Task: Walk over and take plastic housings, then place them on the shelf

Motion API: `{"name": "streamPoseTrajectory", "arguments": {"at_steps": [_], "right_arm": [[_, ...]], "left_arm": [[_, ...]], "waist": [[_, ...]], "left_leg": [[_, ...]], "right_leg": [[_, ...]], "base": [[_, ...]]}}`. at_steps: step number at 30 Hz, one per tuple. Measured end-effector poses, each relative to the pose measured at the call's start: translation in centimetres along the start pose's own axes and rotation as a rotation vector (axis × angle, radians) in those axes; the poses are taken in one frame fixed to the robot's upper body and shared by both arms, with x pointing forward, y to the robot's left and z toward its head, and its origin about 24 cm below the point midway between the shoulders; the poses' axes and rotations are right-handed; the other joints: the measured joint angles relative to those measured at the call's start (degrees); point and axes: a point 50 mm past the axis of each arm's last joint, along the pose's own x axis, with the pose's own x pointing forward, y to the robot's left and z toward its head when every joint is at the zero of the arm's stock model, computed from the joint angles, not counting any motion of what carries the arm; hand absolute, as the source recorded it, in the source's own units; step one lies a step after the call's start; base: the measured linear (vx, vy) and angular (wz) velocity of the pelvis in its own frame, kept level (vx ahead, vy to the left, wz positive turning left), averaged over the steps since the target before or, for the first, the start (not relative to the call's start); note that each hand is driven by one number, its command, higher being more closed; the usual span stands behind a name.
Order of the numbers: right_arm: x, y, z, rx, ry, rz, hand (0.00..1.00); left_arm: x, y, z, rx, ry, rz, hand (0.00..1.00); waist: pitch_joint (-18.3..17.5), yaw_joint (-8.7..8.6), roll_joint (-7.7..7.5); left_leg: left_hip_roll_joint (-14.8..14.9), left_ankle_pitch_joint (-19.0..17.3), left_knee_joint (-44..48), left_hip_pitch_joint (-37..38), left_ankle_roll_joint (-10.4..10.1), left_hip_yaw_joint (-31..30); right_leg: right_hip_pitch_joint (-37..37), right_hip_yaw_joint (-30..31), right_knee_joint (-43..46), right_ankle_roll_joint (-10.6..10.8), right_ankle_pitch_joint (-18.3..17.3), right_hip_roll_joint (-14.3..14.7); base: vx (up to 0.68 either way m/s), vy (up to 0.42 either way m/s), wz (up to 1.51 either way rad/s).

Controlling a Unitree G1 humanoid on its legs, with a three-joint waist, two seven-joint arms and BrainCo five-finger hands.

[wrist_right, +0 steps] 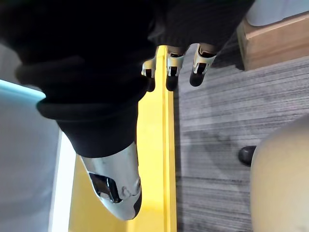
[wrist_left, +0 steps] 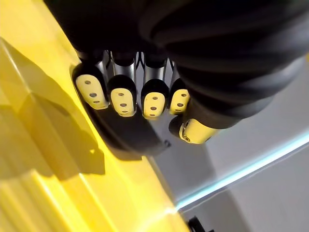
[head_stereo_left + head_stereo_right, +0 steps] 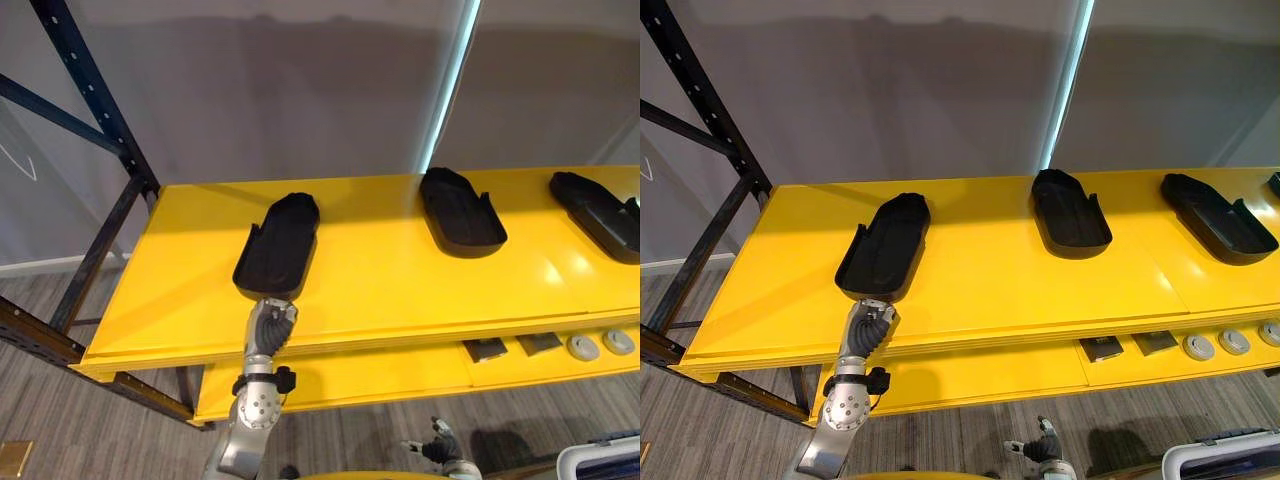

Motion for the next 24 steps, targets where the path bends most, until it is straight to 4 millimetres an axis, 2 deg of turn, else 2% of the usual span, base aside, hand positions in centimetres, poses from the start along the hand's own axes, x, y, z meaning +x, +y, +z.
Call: {"name": "streamPoseTrajectory", "arguments": {"at_steps": [4,10,12,16,21,24], "right_arm": [[0.2,0.1,0.0,-0.013,0.011,0.004,0.0],[0.4,0.1,0.2,-0.018,0.018,0.008,0.0],[0.6,0.2,0.6,-0.019,0.013,0.01,0.0],[0.8,0.2,0.7,-0.02,0.019,0.012,0.0],[0.9,0.2,1.1,-0.02,0.011,0.013,0.0],[1.0,0.2,1.2,-0.019,0.008,0.012,0.0]], "left_arm": [[0.9,-0.3,-0.5,0.027,0.025,-0.017,1.0],[3.1,0.6,-0.3,0.081,0.003,0.001,1.0],[4.0,1.0,-0.2,0.107,-0.012,0.005,1.0],[5.1,1.1,0.1,0.125,-0.026,0.001,1.0],[5.4,1.4,0.0,0.144,-0.035,0.002,1.0],[5.4,1.4,0.2,0.141,-0.044,0.003,1.0]], "waist": [[-0.1,-0.67,-0.36],[-0.2,-1.66,-0.46],[-0.1,-2.95,-0.46],[0.3,-3.27,-0.33],[0.7,-4.44,-0.21],[1.1,-4.55,-0.25]], "left_leg": [[-0.1,0.0,0.0,-0.2,0.0,0.1],[-0.2,-0.3,0.1,-0.7,0.0,0.9],[-0.2,-0.3,0.3,-1.0,0.0,1.1],[0.0,-0.4,0.3,-1.0,-0.1,1.3],[0.0,-0.5,0.0,-1.0,-0.2,1.3],[-0.1,-0.5,0.0,-1.0,-0.2,1.2]], "right_leg": [[0.0,0.3,-0.6,-0.3,0.3,0.1],[0.0,1.2,-2.1,-0.6,1.2,0.4],[0.0,1.3,-3.0,-0.8,1.6,0.4],[-0.1,1.5,-3.1,-0.9,1.8,0.7],[-0.2,1.6,-3.1,-0.9,1.8,0.7],[-0.3,1.6,-3.1,-0.9,1.8,0.6]], "base": [[0.0,0.0,0.0],[0.05,-0.004,-0.06],[0.05,-0.014,-0.05],[0.01,-0.013,-0.06],[0.0,0.0,0.0],[0.0,0.0,0.0]]}}
